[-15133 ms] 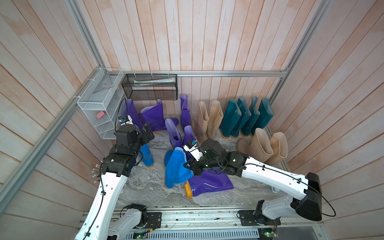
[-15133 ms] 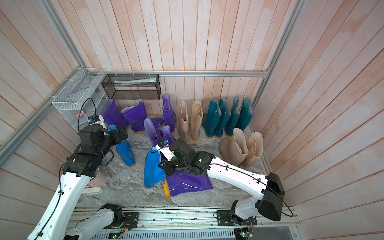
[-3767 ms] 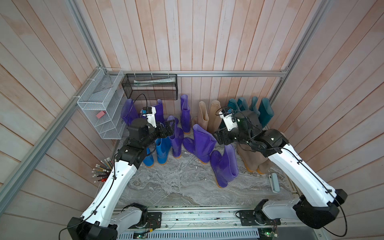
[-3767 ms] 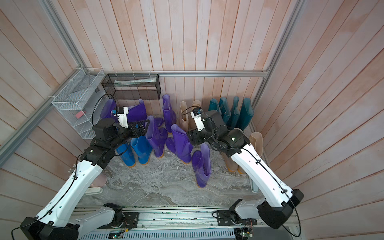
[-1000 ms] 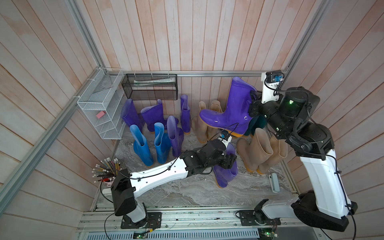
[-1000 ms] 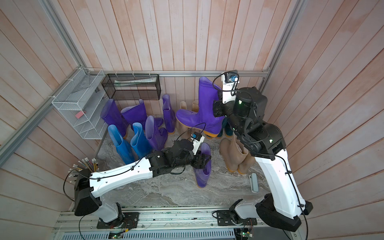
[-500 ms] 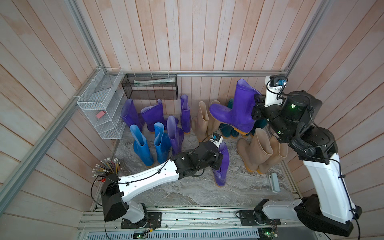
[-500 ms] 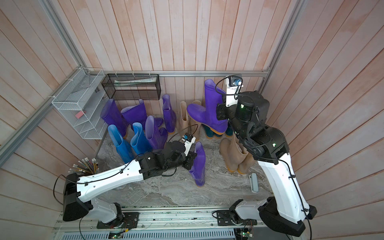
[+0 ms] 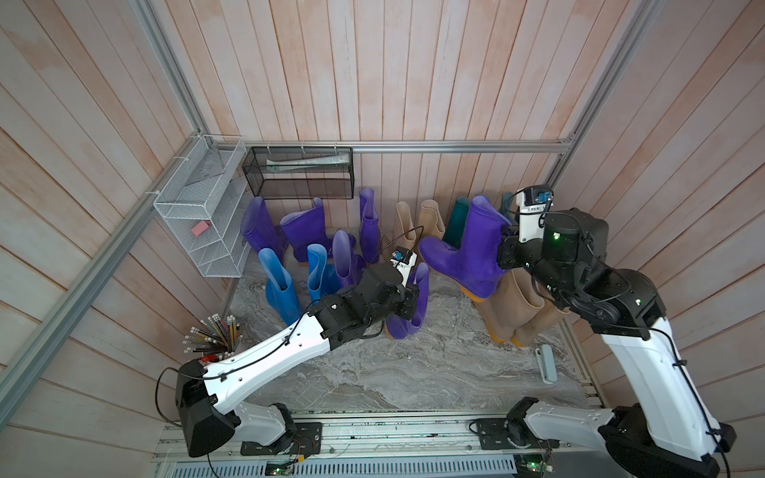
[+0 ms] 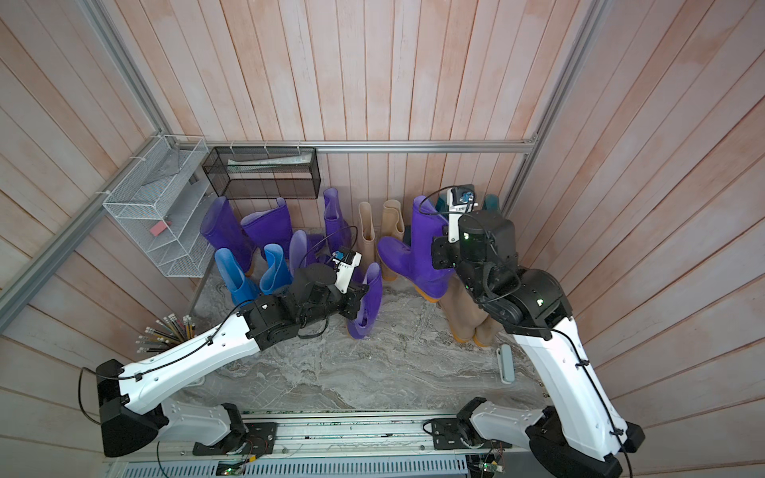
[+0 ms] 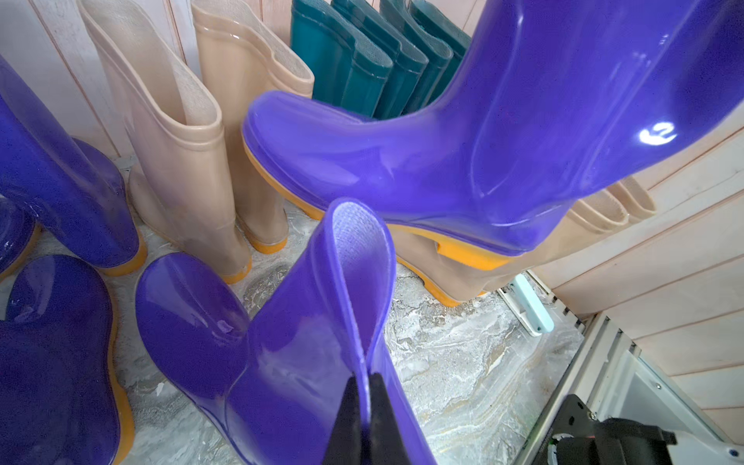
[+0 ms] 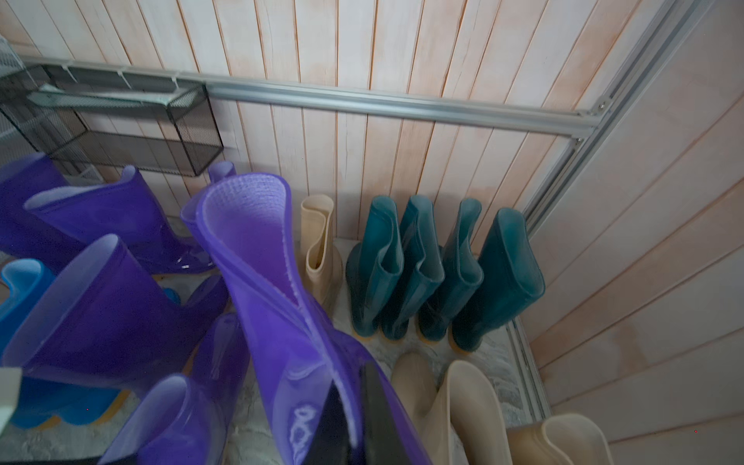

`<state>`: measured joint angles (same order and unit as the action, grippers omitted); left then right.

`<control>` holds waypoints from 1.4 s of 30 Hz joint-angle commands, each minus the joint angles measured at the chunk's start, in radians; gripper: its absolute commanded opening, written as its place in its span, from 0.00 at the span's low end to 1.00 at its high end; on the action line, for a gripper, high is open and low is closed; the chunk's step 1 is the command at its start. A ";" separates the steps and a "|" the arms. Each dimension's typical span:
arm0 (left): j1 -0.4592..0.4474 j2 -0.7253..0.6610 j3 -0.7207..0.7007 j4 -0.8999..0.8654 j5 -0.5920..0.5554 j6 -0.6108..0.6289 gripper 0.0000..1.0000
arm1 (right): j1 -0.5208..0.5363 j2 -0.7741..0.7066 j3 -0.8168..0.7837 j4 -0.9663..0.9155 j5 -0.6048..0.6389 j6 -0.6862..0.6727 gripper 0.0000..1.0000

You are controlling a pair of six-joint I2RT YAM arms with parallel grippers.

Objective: Match and arrange rain boots in pairs
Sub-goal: Place the rain boot at the center of the board.

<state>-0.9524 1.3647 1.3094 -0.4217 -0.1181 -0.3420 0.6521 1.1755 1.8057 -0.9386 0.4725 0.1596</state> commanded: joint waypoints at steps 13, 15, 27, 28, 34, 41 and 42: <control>0.044 0.056 0.065 0.094 0.134 0.096 0.00 | 0.000 -0.224 -0.318 0.056 0.002 0.249 0.00; 0.045 0.076 0.080 0.101 0.152 0.109 0.00 | 0.000 -0.241 -0.375 0.081 0.011 0.280 0.00; 0.053 0.188 0.156 0.116 0.199 0.135 0.00 | -0.017 -0.314 -0.761 0.317 0.032 0.422 0.00; 0.056 0.196 0.161 0.115 0.207 0.135 0.00 | -0.027 -0.316 -0.779 0.331 0.035 0.422 0.00; 0.057 0.242 0.214 0.108 0.225 0.131 0.00 | -0.100 -0.320 -0.835 0.393 -0.033 0.395 0.00; 0.063 0.319 0.288 0.100 0.258 0.103 0.00 | -0.182 -0.294 -0.828 0.432 -0.153 0.359 0.00; 0.063 0.327 0.296 0.103 0.264 0.099 0.00 | -0.188 -0.290 -0.830 0.437 -0.168 0.359 0.00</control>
<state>-0.8955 1.6867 1.5467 -0.4091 0.1108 -0.2356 0.4839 0.8856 0.9615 -0.6331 0.3527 0.5373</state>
